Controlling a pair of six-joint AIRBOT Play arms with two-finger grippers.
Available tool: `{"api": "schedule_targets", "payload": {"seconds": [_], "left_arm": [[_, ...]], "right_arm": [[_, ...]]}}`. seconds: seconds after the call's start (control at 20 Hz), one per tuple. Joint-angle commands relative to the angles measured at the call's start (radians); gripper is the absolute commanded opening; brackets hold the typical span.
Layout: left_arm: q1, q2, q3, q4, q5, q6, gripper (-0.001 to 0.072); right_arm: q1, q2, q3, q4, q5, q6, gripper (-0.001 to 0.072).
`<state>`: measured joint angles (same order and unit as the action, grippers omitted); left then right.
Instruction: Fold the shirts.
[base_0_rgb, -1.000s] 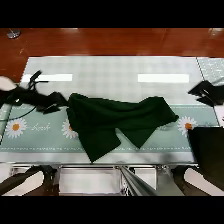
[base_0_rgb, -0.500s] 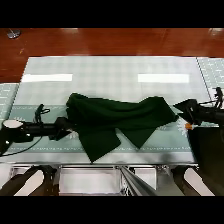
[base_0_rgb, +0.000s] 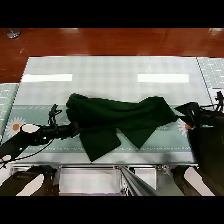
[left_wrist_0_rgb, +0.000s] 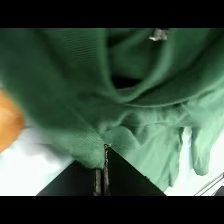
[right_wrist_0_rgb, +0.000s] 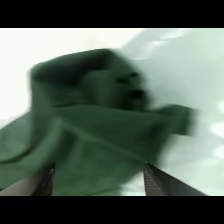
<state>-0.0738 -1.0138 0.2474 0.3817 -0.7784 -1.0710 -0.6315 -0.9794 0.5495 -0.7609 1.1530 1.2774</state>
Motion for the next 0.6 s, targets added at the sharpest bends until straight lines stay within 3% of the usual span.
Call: {"api": "schedule_targets", "payload": {"seconds": [0.0, 0.3, 0.55], "left_arm": [[-0.029, 0.001, 0.026, -0.016, -0.016, 0.023, 0.0019], [-0.029, 0.001, 0.027, -0.016, -0.007, 0.023, 0.0019], [-0.029, 0.001, 0.027, -0.017, -0.007, 0.022, 0.0020]], "right_arm": [[-0.072, 0.001, -0.002, -0.219, 0.005, 0.106, 0.0618], [0.026, -0.022, -0.010, -0.124, -0.123, 0.134, 0.0618], [0.159, -0.159, -0.010, -0.004, -0.238, 0.113, 0.0618]]}}
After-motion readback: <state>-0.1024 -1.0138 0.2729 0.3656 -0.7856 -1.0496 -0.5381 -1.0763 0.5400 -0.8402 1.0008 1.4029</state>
